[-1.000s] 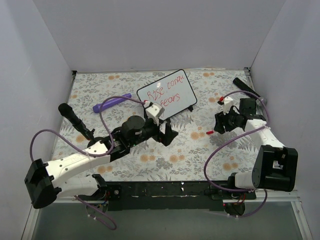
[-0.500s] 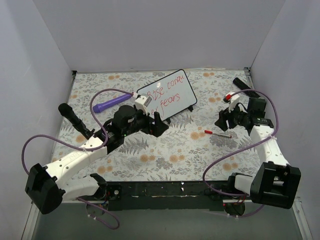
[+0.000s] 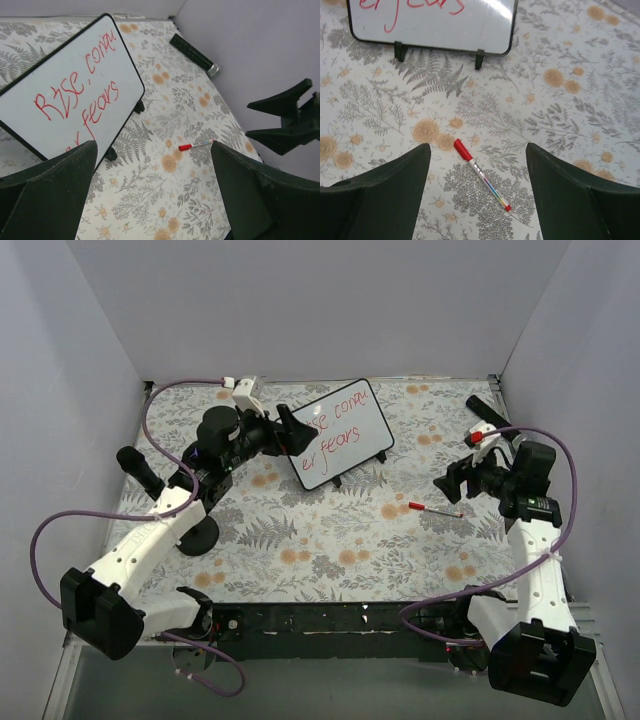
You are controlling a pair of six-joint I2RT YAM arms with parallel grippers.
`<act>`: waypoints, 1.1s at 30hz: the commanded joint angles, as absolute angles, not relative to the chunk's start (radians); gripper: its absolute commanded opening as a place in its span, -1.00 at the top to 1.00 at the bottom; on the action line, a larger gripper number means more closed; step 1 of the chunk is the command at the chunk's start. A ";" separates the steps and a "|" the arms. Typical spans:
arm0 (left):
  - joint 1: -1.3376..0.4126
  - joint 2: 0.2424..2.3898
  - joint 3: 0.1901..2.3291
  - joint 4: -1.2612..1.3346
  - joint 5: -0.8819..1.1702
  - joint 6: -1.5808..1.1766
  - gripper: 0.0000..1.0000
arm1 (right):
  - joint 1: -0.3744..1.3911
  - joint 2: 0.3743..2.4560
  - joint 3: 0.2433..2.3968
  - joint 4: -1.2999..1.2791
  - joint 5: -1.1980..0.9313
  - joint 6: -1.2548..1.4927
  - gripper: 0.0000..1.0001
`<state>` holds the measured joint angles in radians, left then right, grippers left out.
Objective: Write a sentence on the whiteboard
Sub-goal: Reset both arms
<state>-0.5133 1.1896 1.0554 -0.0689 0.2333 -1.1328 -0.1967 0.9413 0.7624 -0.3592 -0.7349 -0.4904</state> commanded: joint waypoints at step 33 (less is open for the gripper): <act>-0.453 1.060 1.094 -0.127 0.273 -1.065 -0.96 | -0.202 0.874 1.037 -0.318 -0.446 -0.041 -0.94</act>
